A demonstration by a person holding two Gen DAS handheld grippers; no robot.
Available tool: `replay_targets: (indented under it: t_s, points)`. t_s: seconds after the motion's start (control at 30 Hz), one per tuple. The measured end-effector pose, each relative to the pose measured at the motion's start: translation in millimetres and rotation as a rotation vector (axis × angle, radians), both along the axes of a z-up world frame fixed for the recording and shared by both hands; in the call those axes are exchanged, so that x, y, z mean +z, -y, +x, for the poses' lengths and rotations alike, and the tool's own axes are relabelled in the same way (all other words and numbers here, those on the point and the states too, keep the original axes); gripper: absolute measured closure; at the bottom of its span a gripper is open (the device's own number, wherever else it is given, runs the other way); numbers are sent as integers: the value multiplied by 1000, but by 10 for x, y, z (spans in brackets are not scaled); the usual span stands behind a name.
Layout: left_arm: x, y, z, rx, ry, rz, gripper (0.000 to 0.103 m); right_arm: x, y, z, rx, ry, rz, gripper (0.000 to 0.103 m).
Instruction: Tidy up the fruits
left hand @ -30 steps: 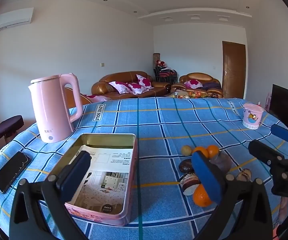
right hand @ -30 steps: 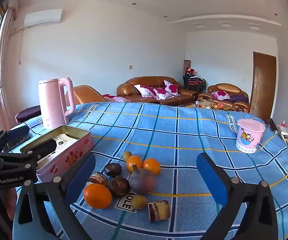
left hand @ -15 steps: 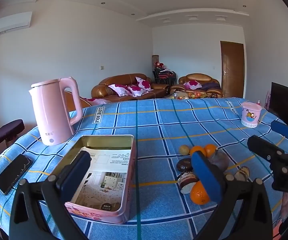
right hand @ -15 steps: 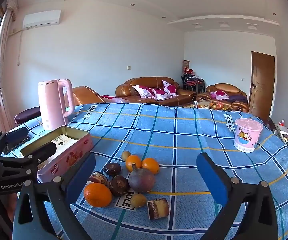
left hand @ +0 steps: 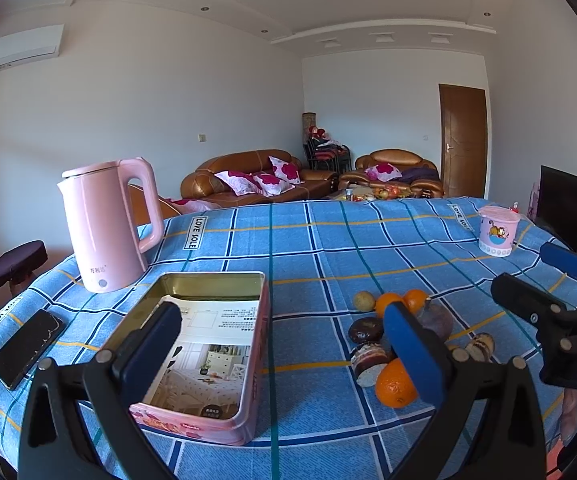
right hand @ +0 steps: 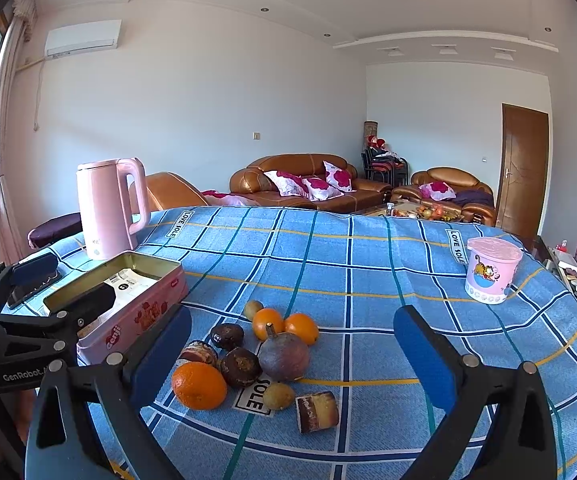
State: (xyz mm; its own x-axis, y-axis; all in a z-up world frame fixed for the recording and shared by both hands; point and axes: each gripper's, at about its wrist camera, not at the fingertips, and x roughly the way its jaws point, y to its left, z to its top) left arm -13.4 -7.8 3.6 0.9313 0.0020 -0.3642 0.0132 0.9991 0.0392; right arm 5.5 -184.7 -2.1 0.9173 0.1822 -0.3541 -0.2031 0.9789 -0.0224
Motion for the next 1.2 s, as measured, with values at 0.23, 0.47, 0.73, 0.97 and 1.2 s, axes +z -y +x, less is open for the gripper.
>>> replay_targets:
  t_s: [0.23, 0.47, 0.73, 0.97, 1.2]
  points:
    - [-1, 6, -6, 0, 1, -1, 0, 6, 7, -9, -3, -3, 4, 1]
    - [0, 7, -9, 1, 1, -1, 0, 5, 17, -14, -2, -3, 5, 1]
    - [-3, 10, -23, -1, -1, -1, 0, -12, 2, -17, -2, -8, 7, 1]
    - [-18, 8, -26, -2, -4, -1, 0, -50, -14, -17, 0, -14, 7, 1]
    - [-25, 6, -26, -2, -4, 0, 0, -62, -6, -17, -1, -15, 8, 1]
